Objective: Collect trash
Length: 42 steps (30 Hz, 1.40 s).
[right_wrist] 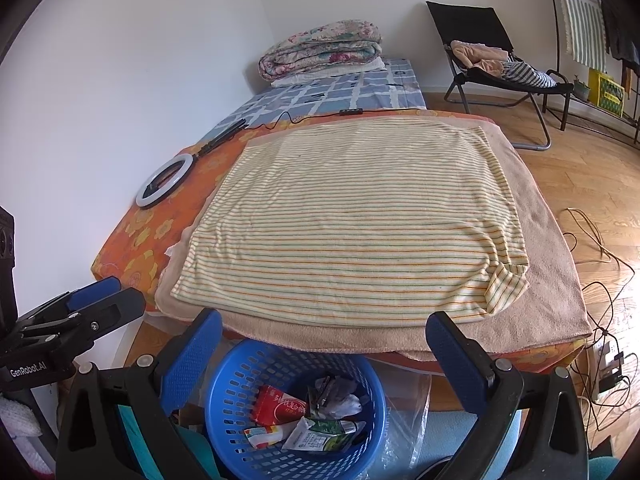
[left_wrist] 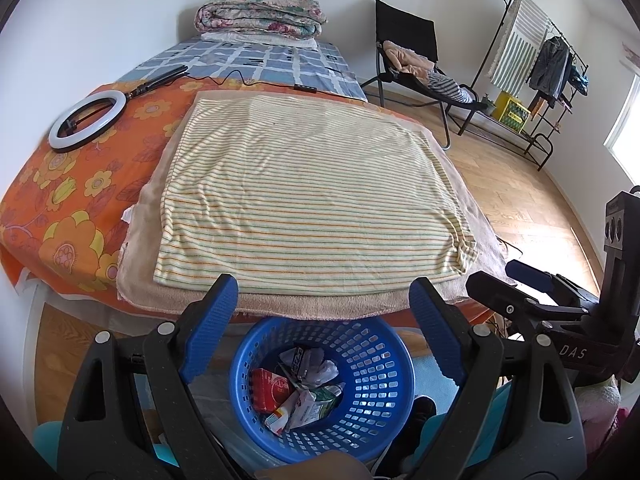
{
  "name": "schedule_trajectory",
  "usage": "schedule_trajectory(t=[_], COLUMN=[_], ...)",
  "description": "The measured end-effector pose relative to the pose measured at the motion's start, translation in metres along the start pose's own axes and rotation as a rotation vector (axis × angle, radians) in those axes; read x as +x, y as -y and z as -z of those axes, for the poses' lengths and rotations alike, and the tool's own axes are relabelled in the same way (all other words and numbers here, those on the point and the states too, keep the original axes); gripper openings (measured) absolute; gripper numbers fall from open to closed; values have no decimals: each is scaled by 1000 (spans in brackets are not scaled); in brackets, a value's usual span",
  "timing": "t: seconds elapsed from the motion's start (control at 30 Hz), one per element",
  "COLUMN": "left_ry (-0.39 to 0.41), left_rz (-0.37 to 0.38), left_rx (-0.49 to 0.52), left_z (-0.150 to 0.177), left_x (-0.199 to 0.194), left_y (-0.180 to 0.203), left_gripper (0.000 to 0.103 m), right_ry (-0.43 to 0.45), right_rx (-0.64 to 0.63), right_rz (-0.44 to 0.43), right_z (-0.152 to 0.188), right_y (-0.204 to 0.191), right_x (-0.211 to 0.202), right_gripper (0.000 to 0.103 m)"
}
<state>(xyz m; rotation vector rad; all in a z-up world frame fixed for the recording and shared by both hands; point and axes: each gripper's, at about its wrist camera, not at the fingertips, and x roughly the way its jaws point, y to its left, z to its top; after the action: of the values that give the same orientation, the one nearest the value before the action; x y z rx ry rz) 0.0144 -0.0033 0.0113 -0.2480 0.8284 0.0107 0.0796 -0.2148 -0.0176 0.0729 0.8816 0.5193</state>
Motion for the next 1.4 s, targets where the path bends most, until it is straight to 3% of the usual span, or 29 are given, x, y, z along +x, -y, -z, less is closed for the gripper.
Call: schedule_trajectory(t=[1.4], left_ry=[-4], left_rz=[0], left_rx=[-2], left_z=[-2], left_x=[2], left_y=[-3], left_gripper=[90], right_ry=[5], right_rx=[14], right_rz=[7], right_z=[-1], right_y=[-5], right_x=[-1], right_gripper=[103])
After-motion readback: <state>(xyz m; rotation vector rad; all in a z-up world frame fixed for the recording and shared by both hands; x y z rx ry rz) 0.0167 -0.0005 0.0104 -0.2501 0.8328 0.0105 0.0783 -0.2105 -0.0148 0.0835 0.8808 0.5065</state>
